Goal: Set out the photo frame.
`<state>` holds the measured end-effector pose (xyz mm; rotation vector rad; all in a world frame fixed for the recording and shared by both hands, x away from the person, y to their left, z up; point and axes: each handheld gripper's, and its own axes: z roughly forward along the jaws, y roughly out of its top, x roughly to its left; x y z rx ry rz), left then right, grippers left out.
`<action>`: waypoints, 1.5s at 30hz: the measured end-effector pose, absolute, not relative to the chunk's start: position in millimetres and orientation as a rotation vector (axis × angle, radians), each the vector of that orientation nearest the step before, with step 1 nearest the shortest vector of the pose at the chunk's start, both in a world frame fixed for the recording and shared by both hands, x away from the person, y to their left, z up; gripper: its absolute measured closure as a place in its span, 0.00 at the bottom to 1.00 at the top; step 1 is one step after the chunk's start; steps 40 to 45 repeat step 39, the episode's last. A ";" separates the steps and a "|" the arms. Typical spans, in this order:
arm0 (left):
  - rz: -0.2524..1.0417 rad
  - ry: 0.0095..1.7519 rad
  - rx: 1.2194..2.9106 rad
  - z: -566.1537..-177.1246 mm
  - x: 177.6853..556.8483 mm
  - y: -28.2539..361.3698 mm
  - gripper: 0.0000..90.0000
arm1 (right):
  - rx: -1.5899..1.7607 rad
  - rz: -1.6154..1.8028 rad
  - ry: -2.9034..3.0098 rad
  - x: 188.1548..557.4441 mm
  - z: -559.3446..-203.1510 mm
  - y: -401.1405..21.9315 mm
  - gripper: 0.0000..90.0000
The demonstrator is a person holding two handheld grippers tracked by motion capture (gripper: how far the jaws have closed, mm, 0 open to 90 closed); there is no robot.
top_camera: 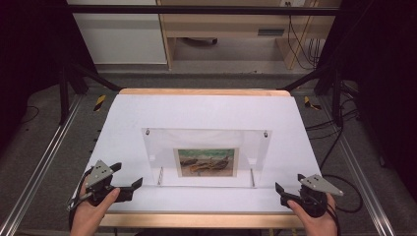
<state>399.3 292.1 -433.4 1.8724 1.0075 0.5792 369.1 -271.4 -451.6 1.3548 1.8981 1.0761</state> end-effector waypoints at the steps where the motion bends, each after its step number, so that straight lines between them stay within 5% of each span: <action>1: 0.579 1.013 1.871 -433.6 399.8 293.6 0.06 | 1.369 1.066 1.901 370.2 -452.6 -272.4 0.17; 45: 0.626 1.192 1.915 -462.7 463.3 305.8 0.07 | 1.487 0.945 1.857 438.4 -473.7 -273.2 0.11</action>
